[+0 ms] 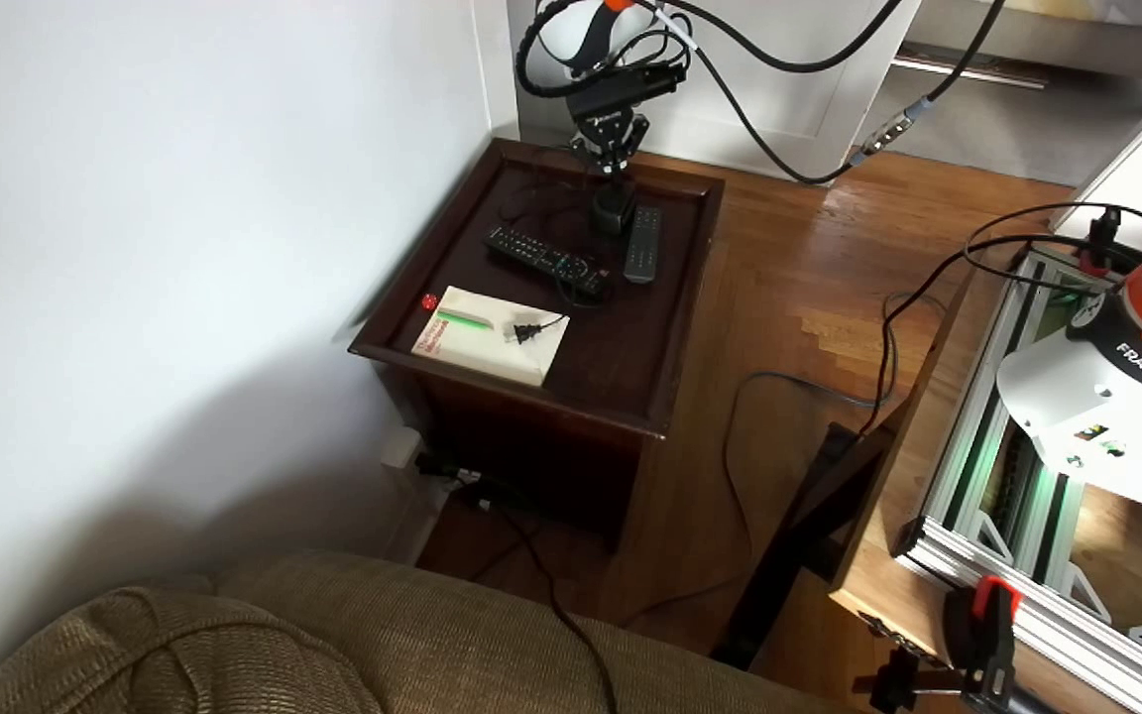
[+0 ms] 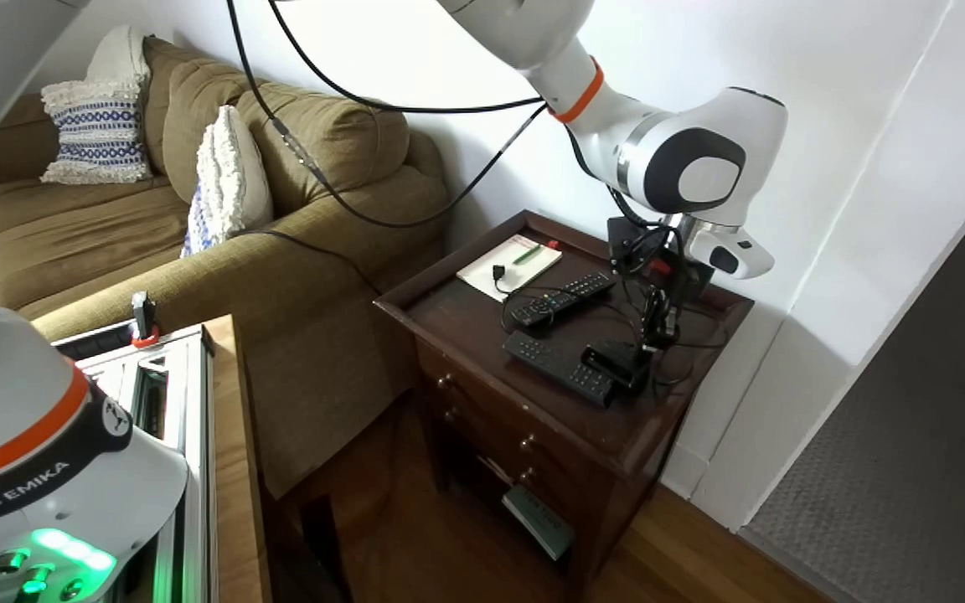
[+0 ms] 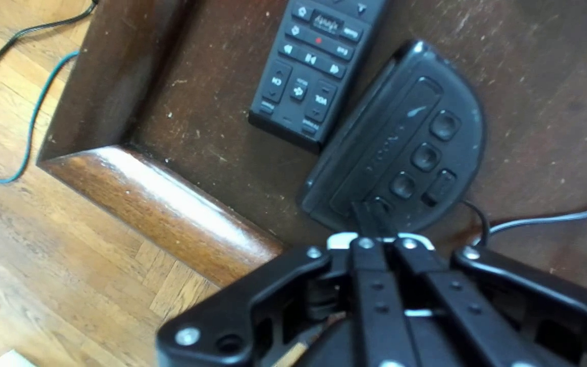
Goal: Press a button on the black alarm clock
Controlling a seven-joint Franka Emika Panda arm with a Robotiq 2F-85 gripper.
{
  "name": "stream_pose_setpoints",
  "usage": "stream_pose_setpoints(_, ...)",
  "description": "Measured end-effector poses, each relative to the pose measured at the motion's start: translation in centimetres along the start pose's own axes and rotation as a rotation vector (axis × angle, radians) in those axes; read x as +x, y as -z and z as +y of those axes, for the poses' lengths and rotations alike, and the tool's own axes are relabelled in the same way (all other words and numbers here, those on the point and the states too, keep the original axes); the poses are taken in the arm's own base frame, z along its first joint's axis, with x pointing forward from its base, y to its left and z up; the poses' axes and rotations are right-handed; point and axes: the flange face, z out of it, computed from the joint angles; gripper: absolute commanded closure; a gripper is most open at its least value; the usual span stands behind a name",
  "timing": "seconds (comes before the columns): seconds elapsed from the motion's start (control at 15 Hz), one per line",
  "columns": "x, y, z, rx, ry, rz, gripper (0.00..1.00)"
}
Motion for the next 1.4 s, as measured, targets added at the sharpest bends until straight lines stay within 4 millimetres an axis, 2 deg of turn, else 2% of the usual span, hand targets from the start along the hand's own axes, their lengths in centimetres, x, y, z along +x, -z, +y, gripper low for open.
stream_pose_setpoints(0.8, -2.7, -0.4, -4.4, -0.228, -0.272, 0.181, 1.00)
stream_pose_setpoints(1.4, -2.5, -0.6, -5.3, -0.284, -0.281, 0.128, 1.00)
